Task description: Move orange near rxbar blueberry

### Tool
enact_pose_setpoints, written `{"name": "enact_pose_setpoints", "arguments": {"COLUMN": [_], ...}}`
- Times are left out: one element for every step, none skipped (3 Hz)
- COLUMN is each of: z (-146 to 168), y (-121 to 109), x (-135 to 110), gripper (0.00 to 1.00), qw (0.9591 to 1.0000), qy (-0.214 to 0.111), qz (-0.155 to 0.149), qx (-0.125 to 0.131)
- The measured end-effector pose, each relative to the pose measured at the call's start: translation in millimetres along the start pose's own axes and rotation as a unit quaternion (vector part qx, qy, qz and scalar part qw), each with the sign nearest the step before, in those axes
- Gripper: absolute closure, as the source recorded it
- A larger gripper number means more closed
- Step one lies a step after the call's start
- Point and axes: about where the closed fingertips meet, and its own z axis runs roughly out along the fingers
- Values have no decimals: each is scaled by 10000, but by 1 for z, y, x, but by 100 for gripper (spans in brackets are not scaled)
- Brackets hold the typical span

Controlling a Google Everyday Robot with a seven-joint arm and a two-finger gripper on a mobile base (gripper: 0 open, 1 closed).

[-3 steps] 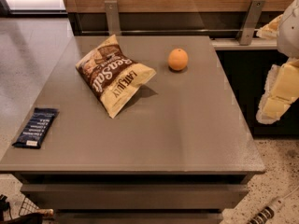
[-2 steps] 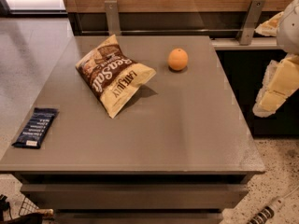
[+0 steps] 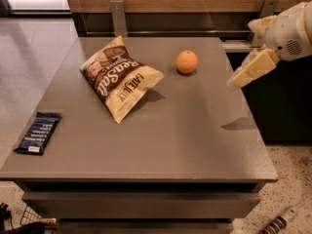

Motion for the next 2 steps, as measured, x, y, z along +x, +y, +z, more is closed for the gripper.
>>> {"name": "enact_pose_setpoints", "arguments": {"z": [48,92], "y": [-24,-38], "x": [-10,-27], "gripper": [0,0], "qw": [9937,9812], "qy": [-1030,-1699], "qz": [447,894], "qx": [56,204]}}
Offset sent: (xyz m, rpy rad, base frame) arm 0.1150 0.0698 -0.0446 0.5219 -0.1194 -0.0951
